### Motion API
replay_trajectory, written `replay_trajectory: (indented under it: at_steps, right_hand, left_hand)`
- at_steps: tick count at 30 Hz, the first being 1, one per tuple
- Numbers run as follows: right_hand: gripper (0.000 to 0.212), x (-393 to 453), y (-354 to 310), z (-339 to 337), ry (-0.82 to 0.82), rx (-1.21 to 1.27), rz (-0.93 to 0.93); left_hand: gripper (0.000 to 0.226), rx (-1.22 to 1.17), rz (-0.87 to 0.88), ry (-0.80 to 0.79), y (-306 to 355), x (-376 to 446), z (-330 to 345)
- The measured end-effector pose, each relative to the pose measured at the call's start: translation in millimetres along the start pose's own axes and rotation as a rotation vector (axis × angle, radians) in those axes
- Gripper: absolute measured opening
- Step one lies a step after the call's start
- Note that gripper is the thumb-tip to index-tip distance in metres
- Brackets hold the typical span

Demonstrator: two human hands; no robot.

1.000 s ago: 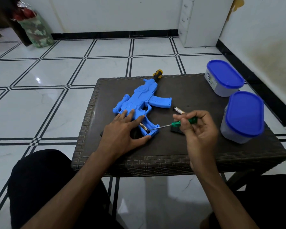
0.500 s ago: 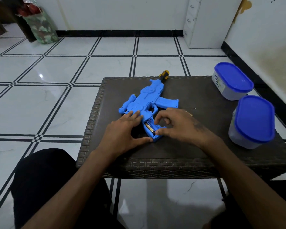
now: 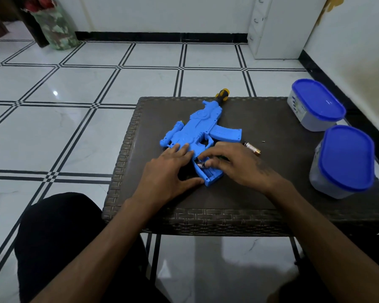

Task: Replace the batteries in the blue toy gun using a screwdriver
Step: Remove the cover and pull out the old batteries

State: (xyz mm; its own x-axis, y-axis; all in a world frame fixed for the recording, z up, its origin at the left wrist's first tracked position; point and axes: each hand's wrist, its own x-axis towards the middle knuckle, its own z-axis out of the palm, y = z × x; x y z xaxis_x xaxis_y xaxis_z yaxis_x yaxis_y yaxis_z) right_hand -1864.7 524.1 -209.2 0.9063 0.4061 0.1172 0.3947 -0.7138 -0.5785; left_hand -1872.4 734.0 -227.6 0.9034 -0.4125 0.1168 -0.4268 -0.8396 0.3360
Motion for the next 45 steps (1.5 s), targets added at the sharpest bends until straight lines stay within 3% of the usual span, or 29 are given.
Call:
replay_trajectory:
  at_steps: [8, 11, 14, 18, 21, 26, 31, 36, 39, 45]
  right_hand:
    - [0.022, -10.4, -16.0, 6.8, 0.097, -0.04, 0.051]
    - [0.012, -22.1, -11.5, -7.3, 0.285, 0.013, 0.14]
    - [0.01, -38.4, 1.5, -33.6, 0.484, -0.03, 0.349]
    - [0.013, -53.1, 24.3, -49.5, 0.495, -0.15, 0.59]
    - [0.014, -52.3, 31.4, -41.4, 0.404, -0.171, 0.672]
    - [0.015, -49.5, 36.4, -34.9, 0.264, -0.217, 0.692]
    - [0.011, -52.3, 18.8, -36.8, 0.321, -0.218, 0.644]
    - [0.014, -47.6, -14.9, -46.7, 0.415, 0.049, 0.539]
    - [0.024, -43.0, -36.5, -52.5, 0.374, 0.242, 0.477]
    - [0.032, -38.6, -49.3, -39.4, 0.184, 0.295, 0.342]
  left_hand:
    - [0.076, -0.08, -0.014, 0.062, 0.1, -0.8, 1.9]
    - [0.083, -0.135, -0.018, 0.113, 0.4, -2.3, 5.5]
    - [0.101, -0.095, -0.07, 0.134, -0.5, -0.7, 8.2]
    - [0.118, -0.029, -0.237, 0.043, 0.4, 0.5, 6.5]
    - [0.097, 0.007, -0.285, 0.057, -2.0, 4.9, 6.5]
    - [0.075, -0.127, -0.324, 0.188, -3.3, 8.7, 1.0]
    - [0.069, 0.006, -0.239, 0.302, 2.8, 2.1, 1.6]
    - [0.069, 0.185, -0.13, 0.467, 9.9, -4.8, 2.3]
    - [0.066, 0.261, -0.05, 0.531, 8.7, -3.6, 2.7]
    - [0.066, 0.234, -0.068, 0.528, 11.4, -2.5, 1.0]
